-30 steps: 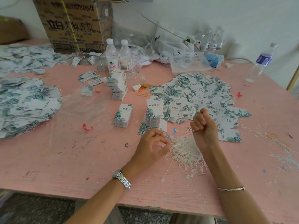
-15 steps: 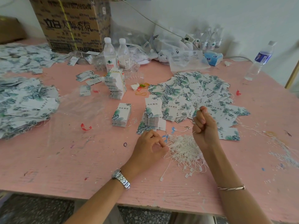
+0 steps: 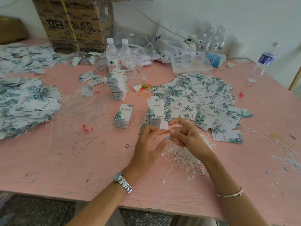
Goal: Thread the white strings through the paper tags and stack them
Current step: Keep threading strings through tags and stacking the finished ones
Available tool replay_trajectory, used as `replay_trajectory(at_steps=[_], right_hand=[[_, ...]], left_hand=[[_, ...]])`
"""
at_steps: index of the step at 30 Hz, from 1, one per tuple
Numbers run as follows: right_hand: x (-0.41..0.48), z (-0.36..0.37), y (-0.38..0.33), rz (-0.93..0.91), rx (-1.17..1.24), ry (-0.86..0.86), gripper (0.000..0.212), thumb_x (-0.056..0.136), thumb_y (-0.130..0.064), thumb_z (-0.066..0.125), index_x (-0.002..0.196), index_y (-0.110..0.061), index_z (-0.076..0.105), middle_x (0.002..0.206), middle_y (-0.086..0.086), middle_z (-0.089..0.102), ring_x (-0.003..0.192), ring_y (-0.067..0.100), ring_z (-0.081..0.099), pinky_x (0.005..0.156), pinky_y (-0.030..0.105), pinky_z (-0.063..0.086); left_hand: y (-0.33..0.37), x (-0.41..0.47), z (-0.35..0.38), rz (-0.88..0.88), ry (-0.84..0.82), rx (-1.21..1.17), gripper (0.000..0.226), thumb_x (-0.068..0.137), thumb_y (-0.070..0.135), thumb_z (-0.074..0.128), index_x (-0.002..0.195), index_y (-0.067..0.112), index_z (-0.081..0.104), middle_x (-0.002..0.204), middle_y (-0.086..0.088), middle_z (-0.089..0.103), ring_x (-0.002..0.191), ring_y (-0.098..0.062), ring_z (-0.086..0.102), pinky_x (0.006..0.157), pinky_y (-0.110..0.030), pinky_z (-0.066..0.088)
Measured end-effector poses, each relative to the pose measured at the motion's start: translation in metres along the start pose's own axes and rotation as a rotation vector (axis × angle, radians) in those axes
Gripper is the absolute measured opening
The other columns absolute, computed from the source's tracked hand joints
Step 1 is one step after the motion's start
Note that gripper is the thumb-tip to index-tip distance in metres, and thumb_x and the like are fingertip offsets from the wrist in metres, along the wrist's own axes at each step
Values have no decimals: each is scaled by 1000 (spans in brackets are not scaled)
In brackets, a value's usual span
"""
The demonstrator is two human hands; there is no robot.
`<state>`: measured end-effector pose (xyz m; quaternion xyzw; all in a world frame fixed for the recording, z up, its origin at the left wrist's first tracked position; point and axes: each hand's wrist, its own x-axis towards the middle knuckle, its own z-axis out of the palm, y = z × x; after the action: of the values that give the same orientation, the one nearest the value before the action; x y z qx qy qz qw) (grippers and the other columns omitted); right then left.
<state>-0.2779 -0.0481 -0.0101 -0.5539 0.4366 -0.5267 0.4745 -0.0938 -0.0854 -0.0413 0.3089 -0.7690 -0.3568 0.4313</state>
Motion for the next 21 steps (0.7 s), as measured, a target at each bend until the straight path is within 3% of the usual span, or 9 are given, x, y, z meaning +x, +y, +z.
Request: replay_trajectory(at_steps=[3, 7, 12, 17, 21], right_hand=[[-2, 6, 0, 56, -5, -103, 19, 97, -10, 56, 113, -9, 46, 56, 1, 49, 44, 14, 25, 41, 24, 17], [-2, 7, -2, 78, -10, -123, 17, 96, -9, 56, 109, -9, 45, 56, 2, 50, 43, 13, 26, 41, 25, 16], [0, 8, -1, 79, -29, -125, 8, 97, -10, 57, 103, -8, 52, 57, 5, 50, 45, 15, 26, 41, 23, 18], [1, 8, 2, 91, -27, -57, 9, 93, -13, 64, 98, -6, 61, 67, 0, 56, 46, 7, 33, 43, 16, 28], [1, 5, 4, 110, -67, -13, 9, 91, -14, 69, 87, -6, 67, 56, -4, 48, 44, 9, 30, 44, 17, 27]], left_hand=[[-1, 0, 0, 14, 26, 2, 21, 91, 22, 73, 112, 19, 73, 107, 3, 56, 96, -9, 53, 85, -9, 39], [-2, 1, -1, 45, 66, -15, 15, 89, 19, 74, 103, 14, 75, 100, 2, 58, 92, -7, 54, 83, -10, 39], [-5, 1, 1, 15, 110, -20, 12, 87, 24, 76, 94, 14, 75, 93, 6, 57, 88, -10, 55, 81, -21, 45], [-6, 1, 1, 53, 188, 7, 13, 86, 23, 77, 93, 13, 76, 91, 5, 57, 87, -10, 56, 79, -25, 47], [-6, 0, 0, 84, 195, 39, 17, 87, 31, 73, 96, 17, 76, 92, 7, 57, 90, -12, 57, 81, -38, 51]])
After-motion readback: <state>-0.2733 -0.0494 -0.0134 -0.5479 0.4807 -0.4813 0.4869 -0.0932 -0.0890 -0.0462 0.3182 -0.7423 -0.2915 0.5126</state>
